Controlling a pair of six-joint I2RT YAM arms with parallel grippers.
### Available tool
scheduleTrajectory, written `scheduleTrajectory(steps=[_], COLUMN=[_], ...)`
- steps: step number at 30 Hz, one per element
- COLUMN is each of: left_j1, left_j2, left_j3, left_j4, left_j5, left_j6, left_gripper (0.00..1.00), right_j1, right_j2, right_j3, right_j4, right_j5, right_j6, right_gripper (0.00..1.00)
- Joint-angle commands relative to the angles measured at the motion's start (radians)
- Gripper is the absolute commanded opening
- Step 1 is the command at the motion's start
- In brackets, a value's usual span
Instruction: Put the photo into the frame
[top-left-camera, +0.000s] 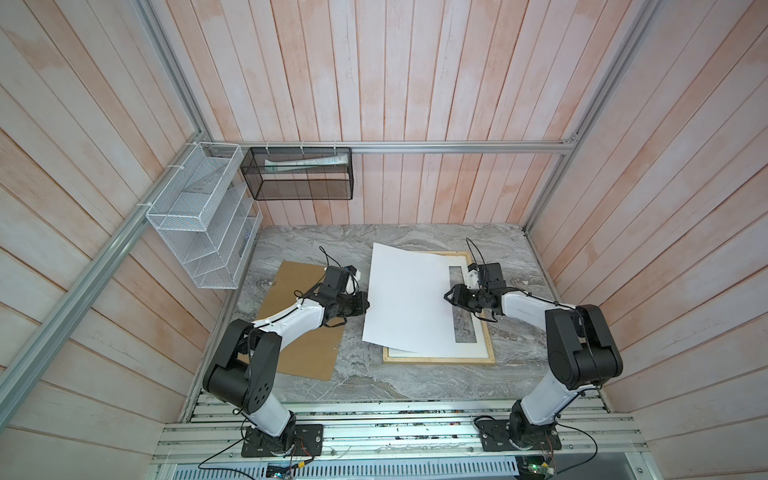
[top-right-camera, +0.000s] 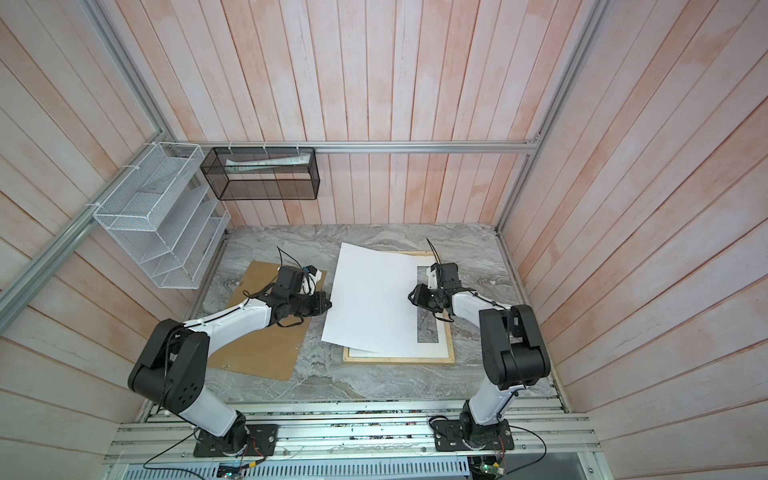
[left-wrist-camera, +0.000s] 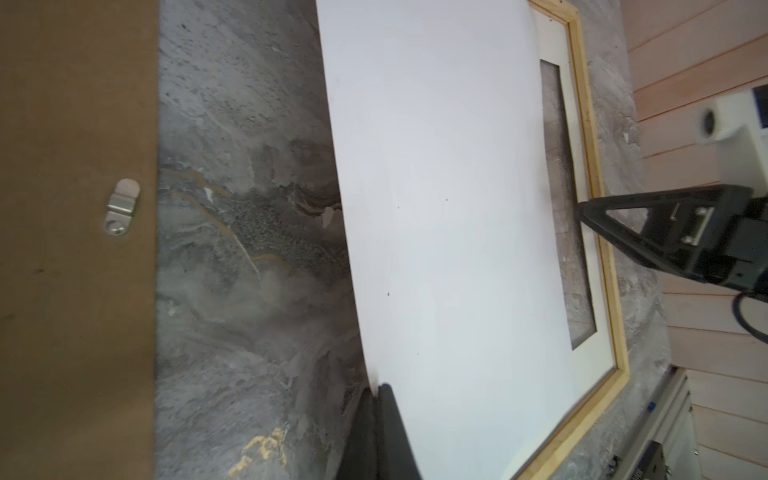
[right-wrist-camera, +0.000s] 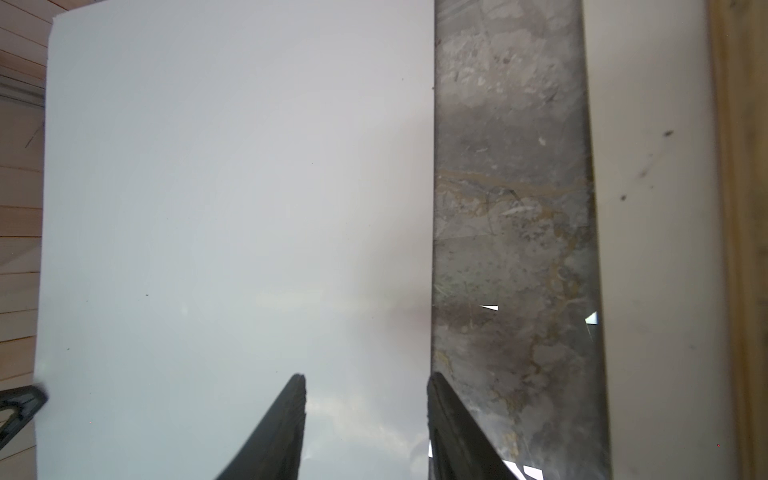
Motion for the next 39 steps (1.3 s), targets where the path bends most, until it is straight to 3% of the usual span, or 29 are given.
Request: scheduleTrajectory(steps=[1, 10, 14, 22, 39], left_j1=[0.009, 0.020, 0.022, 0.023, 0.023], left_j2=[-0.027, -0.034, -0.028, -0.014, -0.042], left_j3=[0.027, 0.041, 0.045, 0.080, 0.067], left_j4=[-0.091, -0.250, -0.290, -0.320, -0.301], left_j5=[-0.137, -0.452, -0.537, -0.606, -0.570], left_j6=[0.034, 0.076, 0.072, 0.028, 0.035], left_gripper=[0.00, 0.00, 0.00, 0.00, 0.00], right_j1=[0.001, 0.053, 0.084, 0.159, 0.238], right_j2=[-0.027, 0.008, 0.030, 0.089, 0.185], right_j3=[-0.021, -0.015, -0.005, 0.033, 0.082], right_j4=[-0.001, 0.049, 0.076, 0.126, 0.200], right_j5=[0.003, -0.021, -0.037, -0.085, -0.165], right_j6=[0.007, 0.049, 0.071, 0.107, 0.155], right_gripper=[0.49, 0.49, 0.49, 0.50, 0.50])
